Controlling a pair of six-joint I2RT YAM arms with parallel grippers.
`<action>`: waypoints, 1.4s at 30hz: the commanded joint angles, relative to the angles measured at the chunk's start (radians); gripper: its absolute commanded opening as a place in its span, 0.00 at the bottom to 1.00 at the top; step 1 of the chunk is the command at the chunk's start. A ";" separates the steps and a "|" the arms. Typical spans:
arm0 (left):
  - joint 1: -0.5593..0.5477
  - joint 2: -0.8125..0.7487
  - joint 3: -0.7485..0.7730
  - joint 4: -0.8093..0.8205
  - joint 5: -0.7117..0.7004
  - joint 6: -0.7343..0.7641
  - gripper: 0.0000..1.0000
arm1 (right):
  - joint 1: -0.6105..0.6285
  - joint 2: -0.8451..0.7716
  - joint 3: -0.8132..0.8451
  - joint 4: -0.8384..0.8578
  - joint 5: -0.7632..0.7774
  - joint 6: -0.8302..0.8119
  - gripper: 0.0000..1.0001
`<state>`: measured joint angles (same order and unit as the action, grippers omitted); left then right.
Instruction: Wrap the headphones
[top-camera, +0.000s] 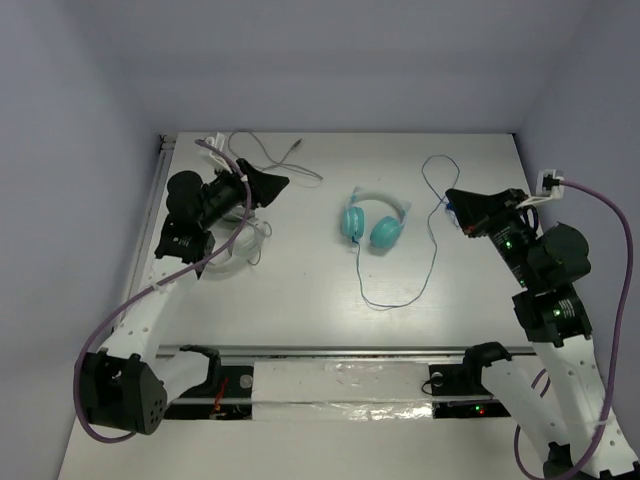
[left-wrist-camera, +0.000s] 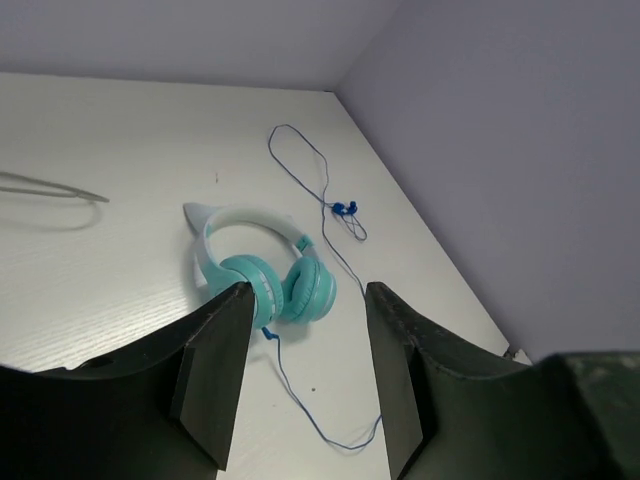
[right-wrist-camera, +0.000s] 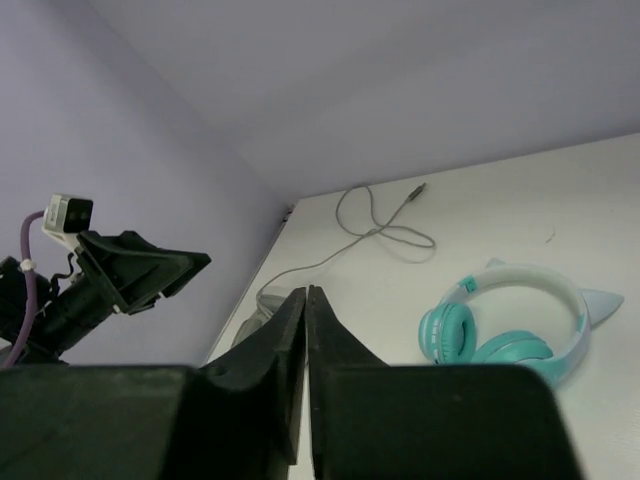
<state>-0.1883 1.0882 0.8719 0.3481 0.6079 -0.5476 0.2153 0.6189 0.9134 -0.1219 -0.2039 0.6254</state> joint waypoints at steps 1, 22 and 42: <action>-0.026 0.010 0.068 0.052 -0.049 0.020 0.45 | -0.007 -0.024 0.007 0.011 -0.031 -0.001 0.13; -0.313 0.950 1.028 -0.492 -0.326 0.541 0.07 | 0.021 0.010 -0.070 0.019 -0.017 0.002 0.00; -0.387 1.437 1.480 -0.607 -0.258 0.732 0.71 | 0.021 0.073 -0.090 0.064 -0.130 0.020 0.35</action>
<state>-0.5606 2.5046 2.3108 -0.2527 0.3611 0.1482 0.2302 0.6811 0.8215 -0.1154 -0.2813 0.6464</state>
